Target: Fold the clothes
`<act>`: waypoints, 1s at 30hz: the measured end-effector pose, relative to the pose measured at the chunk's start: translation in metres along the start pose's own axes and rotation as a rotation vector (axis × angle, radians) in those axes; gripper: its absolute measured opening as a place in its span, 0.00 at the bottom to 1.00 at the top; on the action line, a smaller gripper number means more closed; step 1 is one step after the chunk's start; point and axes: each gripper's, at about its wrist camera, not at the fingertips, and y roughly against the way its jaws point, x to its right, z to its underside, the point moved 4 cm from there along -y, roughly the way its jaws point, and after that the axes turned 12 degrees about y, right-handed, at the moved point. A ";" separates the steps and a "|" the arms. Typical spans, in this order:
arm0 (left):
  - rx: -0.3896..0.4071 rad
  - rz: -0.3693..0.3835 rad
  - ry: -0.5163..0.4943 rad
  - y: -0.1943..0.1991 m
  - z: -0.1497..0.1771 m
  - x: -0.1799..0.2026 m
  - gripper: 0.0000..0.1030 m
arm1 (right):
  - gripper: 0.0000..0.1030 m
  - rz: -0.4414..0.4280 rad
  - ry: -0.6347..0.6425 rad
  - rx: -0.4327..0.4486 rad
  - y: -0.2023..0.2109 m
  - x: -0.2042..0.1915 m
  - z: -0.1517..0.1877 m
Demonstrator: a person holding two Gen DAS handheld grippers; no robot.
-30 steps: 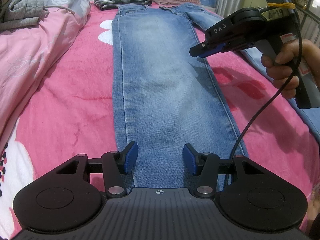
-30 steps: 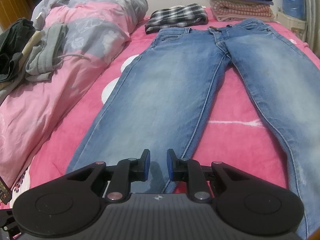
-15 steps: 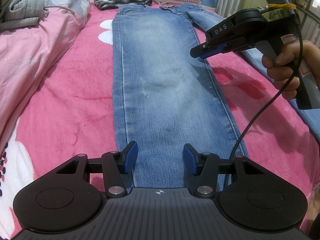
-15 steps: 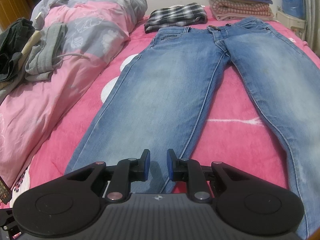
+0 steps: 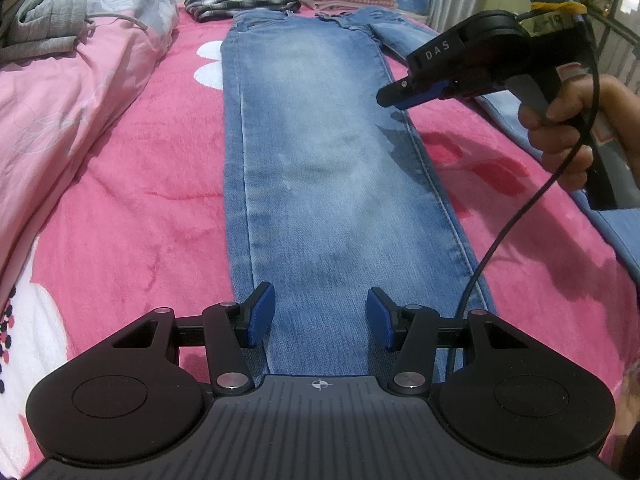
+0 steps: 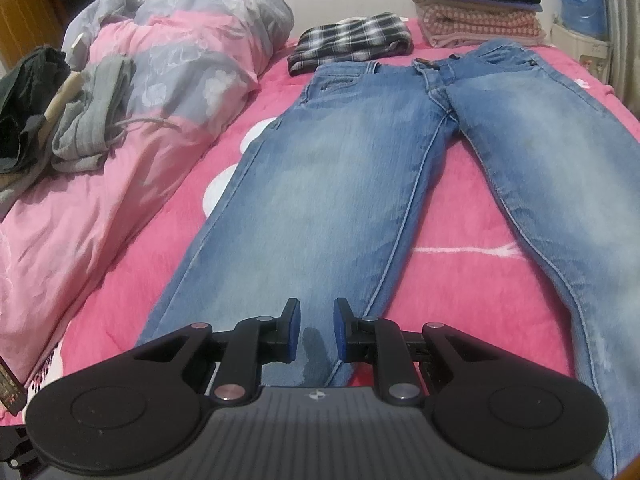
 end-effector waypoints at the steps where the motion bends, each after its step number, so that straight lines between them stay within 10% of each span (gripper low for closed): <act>1: -0.001 0.007 0.002 0.002 0.001 -0.001 0.50 | 0.19 -0.001 -0.002 0.004 0.001 0.001 0.000; 14: -0.007 0.092 0.118 0.032 -0.022 -0.032 0.50 | 0.19 -0.099 -0.053 0.107 0.000 0.013 -0.008; 30: -0.029 -0.170 0.274 0.043 -0.135 -0.047 0.50 | 0.19 -0.185 -0.274 0.205 -0.002 0.102 -0.026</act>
